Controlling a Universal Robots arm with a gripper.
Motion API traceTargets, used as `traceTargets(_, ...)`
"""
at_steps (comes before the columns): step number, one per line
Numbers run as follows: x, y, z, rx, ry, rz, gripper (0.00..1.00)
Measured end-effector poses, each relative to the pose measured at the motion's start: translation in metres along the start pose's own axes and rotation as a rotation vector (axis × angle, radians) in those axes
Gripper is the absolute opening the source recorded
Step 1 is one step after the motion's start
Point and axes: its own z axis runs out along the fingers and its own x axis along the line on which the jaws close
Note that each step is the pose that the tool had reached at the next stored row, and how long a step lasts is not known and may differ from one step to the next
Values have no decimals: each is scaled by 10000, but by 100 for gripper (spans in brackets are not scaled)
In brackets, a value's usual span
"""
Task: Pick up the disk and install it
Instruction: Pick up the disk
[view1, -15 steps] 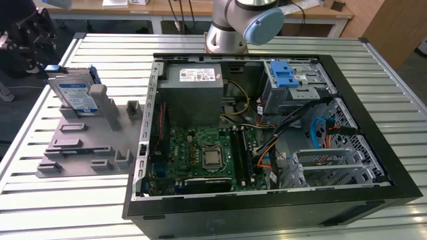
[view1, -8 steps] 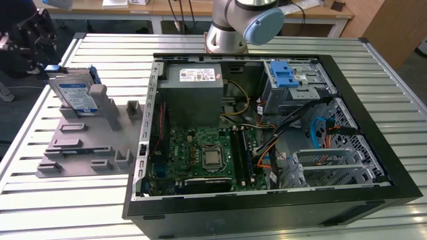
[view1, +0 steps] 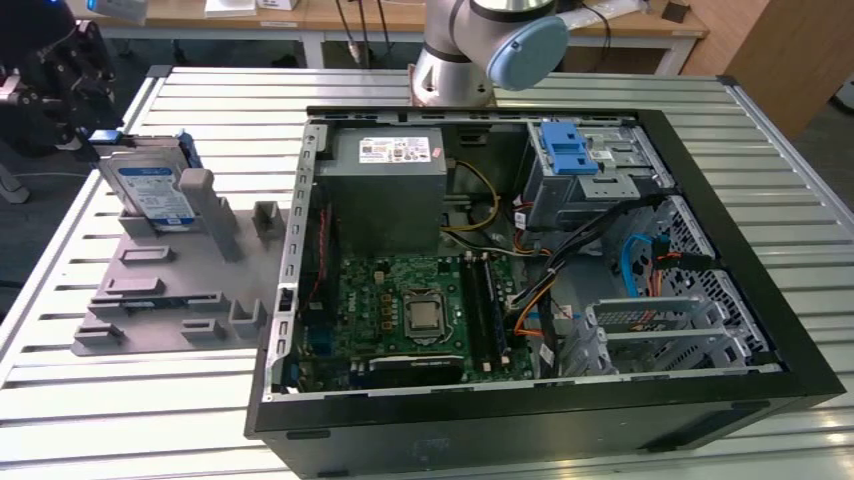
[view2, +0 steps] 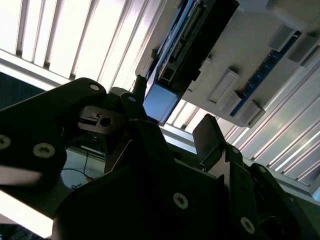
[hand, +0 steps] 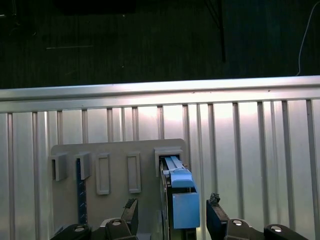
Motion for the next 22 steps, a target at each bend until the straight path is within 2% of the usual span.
traceTargets(10, 1, -1, 70, 0, -1, -9, 65)
traceTargets(15, -4, 8, 97, -6, 5, -411, 65)
traceTargets(20, -75, 26, 132, -3, 4, -431, 65)
traceTargets(22, -75, 35, 151, -5, 6, -474, 65)
